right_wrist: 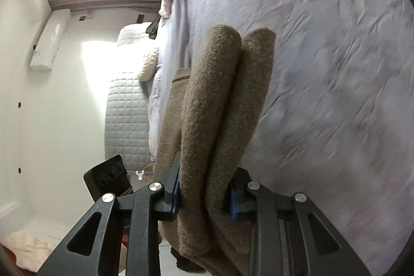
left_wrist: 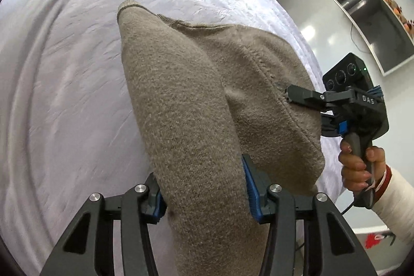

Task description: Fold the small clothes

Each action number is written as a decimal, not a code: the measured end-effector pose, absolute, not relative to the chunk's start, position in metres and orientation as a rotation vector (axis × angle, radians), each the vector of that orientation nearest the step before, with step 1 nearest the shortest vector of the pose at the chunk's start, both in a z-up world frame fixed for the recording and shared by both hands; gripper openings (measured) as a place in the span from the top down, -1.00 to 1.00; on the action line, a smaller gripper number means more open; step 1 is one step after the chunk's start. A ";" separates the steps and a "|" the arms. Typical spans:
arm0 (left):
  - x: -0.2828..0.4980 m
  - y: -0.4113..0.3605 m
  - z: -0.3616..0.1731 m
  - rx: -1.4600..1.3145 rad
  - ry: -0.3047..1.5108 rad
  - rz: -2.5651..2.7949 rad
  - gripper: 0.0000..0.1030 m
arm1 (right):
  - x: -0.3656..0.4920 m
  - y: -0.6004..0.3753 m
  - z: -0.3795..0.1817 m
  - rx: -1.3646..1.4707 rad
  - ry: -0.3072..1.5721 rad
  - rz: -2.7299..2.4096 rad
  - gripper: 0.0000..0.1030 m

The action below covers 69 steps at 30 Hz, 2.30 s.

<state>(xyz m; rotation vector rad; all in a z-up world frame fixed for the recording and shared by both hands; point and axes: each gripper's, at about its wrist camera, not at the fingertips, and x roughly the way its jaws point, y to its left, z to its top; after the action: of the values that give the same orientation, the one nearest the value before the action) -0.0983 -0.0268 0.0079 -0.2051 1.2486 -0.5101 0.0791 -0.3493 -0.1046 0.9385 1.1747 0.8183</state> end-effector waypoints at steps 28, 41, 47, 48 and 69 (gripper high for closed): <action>-0.195 0.038 -0.013 0.057 1.237 -0.040 -1.00 | -0.062 -0.237 -0.145 0.604 1.407 0.398 0.78; -0.190 0.042 -0.022 -0.038 1.333 -0.041 -1.00 | -0.086 -0.244 -0.151 0.278 1.425 0.283 0.78; -0.188 0.037 -0.018 -0.037 1.356 -0.057 -1.00 | -0.088 -0.281 -0.142 0.431 1.440 0.247 0.68; -0.187 0.034 -0.018 -0.029 1.361 -0.065 -1.00 | -0.087 -0.284 -0.136 0.448 1.432 0.239 0.64; -0.182 0.015 0.012 0.033 1.362 -0.162 -1.00 | -0.065 -0.297 -0.113 0.405 1.441 0.166 0.06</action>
<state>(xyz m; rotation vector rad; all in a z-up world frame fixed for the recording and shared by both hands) -0.1817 0.0151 0.0121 0.0334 1.3617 -0.1620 -0.0649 -0.2967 -0.1128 0.4048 1.4410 0.1659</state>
